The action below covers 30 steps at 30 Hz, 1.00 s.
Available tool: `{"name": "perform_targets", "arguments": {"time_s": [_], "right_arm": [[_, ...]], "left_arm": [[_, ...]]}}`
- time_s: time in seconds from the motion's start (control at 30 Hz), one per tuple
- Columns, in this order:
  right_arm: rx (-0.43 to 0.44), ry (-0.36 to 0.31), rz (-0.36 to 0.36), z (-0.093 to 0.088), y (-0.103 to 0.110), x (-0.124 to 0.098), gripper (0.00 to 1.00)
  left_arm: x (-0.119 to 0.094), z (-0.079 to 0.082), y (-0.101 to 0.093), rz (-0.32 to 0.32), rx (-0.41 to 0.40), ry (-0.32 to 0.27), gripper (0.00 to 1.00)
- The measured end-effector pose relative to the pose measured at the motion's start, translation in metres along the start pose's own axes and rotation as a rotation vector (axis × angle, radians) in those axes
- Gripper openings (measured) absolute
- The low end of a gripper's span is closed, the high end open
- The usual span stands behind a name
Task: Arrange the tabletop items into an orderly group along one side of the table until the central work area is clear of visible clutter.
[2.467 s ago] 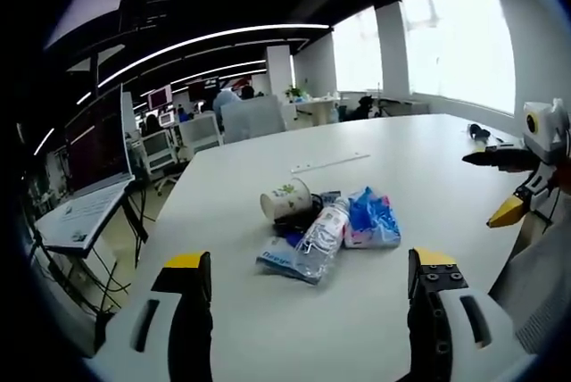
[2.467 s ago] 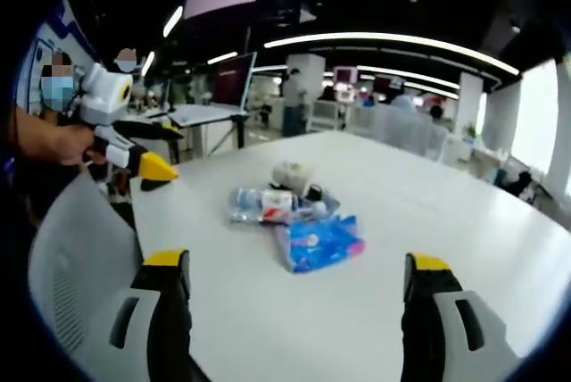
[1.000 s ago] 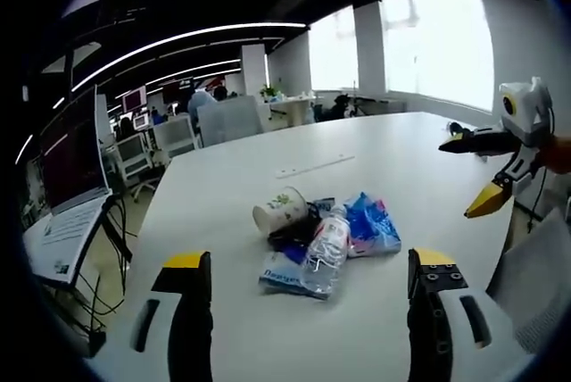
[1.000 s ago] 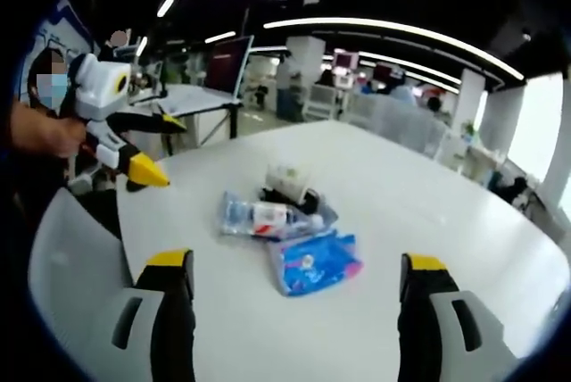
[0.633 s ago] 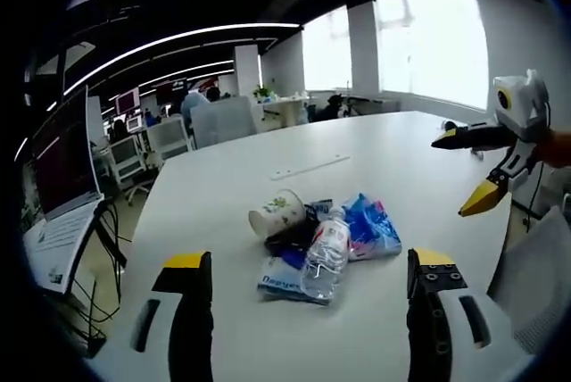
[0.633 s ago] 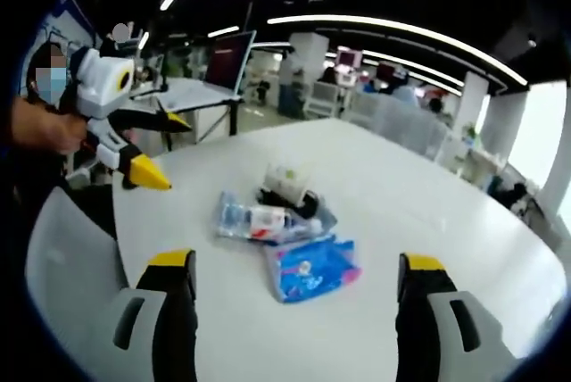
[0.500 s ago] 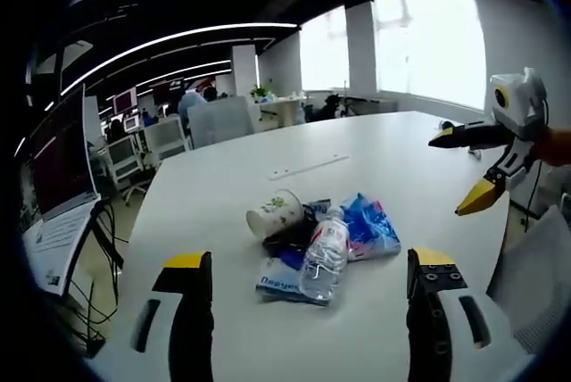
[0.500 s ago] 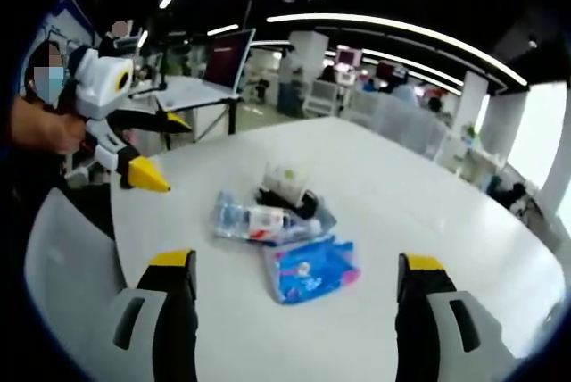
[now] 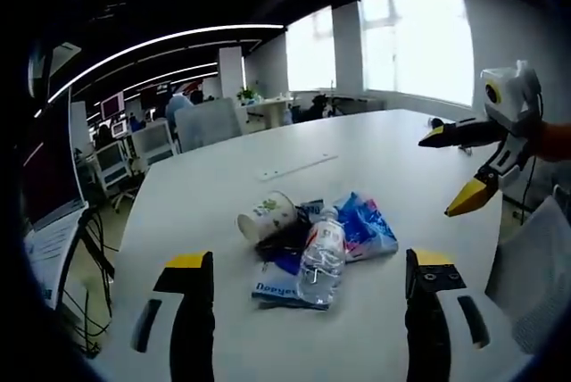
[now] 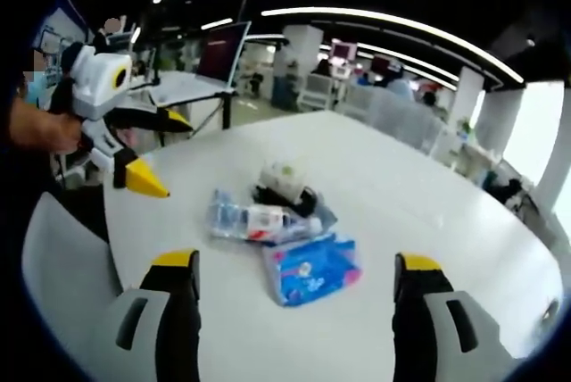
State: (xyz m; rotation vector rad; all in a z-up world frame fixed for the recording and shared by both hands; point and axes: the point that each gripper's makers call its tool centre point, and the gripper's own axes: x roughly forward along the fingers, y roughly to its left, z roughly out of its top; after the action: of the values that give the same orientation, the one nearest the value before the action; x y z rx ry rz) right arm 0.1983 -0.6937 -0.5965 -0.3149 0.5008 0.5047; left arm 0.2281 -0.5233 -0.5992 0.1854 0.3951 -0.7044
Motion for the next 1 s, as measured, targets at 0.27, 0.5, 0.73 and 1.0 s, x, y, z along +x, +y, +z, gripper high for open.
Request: {"name": "perform_targets", "arguments": {"time_s": [0.27, 0.5, 0.73, 1.0], "right_arm": [[0.023, -0.007, 0.005, 0.004, 0.000, 0.005, 0.85], [0.007, 0.001, 0.048, 0.003, 0.004, 0.015, 0.81], [-0.027, 0.027, 0.097, 0.000, 0.003, 0.024, 0.76], [-0.059, 0.035, 0.141, 0.002, 0.000, 0.033, 0.69]], "left_arm": [[0.002, 0.001, 0.000, -0.015, 0.013, 0.004, 0.87], [0.008, 0.001, 0.001, -0.007, 0.027, 0.006, 0.85], [0.014, -0.008, 0.002, 0.015, 0.030, 0.035, 0.83], [0.021, -0.012, 0.002, 0.021, 0.036, 0.058, 0.81]]}}
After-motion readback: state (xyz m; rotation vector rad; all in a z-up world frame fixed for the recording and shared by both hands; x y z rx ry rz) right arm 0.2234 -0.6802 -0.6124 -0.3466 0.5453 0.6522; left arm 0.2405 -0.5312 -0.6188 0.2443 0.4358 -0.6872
